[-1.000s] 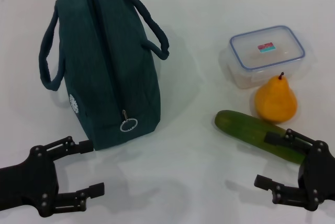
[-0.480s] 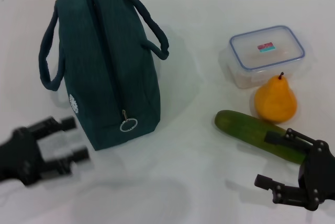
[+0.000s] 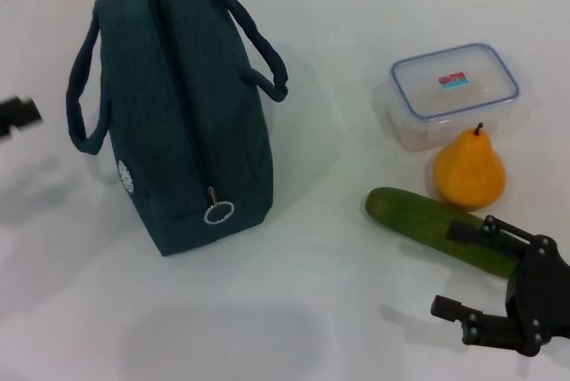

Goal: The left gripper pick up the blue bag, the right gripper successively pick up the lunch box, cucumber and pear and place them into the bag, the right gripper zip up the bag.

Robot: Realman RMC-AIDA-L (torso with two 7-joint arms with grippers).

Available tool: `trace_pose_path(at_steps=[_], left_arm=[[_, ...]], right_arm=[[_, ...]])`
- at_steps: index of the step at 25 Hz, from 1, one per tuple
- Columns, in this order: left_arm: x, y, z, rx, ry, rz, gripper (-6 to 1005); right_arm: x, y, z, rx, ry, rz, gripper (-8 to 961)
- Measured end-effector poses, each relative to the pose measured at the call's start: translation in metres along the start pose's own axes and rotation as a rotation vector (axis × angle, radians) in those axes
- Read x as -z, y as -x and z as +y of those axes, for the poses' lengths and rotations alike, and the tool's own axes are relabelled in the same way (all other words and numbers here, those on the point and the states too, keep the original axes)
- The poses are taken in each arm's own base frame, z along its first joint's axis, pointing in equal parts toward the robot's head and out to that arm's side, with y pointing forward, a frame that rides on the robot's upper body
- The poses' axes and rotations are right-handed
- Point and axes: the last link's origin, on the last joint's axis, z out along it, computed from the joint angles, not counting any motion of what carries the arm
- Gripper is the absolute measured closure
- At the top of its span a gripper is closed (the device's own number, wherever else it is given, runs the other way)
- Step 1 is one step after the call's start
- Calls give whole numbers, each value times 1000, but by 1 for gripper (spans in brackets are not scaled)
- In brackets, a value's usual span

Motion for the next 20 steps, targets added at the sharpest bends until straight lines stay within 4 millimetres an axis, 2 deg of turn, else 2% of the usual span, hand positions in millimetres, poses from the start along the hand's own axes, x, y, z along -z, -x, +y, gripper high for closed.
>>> trace_pose_path(at_steps=[4,7,15,20], left_arm=[[-7,-41,-3,37,-88,-36,127],[-24,-64,2,96,-146,-98,128],[-90,-101,47,34,-320,-369,129],[-106,-108,56,37,-331,-409,129]], right_arm=[[0,0,0,0,0,0,95],[0,0,-1,-2,-7,2,95],[-2,0,-2,-10,-6,0,95],[-3,1,-3,-11,-2,-4,95]])
